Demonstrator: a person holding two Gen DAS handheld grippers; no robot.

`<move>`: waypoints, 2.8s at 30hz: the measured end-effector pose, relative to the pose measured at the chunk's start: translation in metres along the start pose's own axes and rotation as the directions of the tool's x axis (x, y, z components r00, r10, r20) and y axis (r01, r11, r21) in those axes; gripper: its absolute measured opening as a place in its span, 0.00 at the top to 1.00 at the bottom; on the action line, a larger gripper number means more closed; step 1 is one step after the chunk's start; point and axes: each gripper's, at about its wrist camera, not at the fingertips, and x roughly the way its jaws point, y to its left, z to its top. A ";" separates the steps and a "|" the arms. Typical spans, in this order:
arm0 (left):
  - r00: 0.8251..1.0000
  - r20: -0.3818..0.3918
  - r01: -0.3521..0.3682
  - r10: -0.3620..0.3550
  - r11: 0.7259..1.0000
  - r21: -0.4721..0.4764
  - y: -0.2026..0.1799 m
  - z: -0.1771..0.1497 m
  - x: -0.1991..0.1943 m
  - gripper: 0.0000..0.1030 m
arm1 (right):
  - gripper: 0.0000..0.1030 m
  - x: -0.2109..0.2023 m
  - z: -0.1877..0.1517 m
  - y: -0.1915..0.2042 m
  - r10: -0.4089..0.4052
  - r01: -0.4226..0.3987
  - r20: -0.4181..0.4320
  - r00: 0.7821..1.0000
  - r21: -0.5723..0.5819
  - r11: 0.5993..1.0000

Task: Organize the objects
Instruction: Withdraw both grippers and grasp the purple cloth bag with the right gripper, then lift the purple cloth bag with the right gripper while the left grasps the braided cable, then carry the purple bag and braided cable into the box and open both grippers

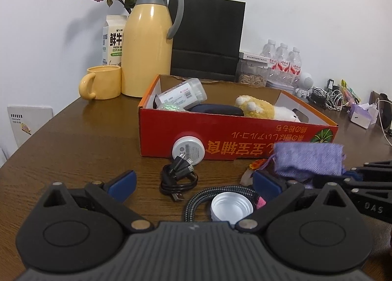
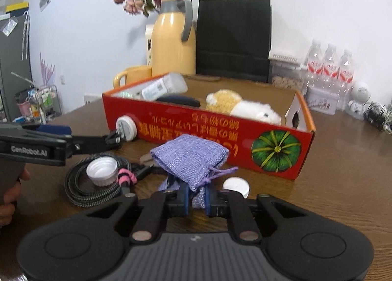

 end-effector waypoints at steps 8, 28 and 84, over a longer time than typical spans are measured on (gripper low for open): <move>1.000 -0.014 -0.008 0.008 1.000 -0.011 0.002 0.000 0.002 0.00 | 0.90 -0.016 -0.001 -0.002 -0.046 0.044 0.110 0.993 0.017 0.999; 0.996 -0.090 -0.001 0.000 1.000 -0.004 -0.014 -0.004 -0.007 0.00 | 0.90 -0.036 -0.009 -0.023 -0.134 0.120 0.195 0.972 0.081 0.989; 0.971 -0.199 -0.141 0.129 0.989 -0.043 -0.054 -0.006 0.002 0.10 | 0.90 -0.045 -0.013 -0.016 -0.045 0.037 0.223 0.974 0.040 0.999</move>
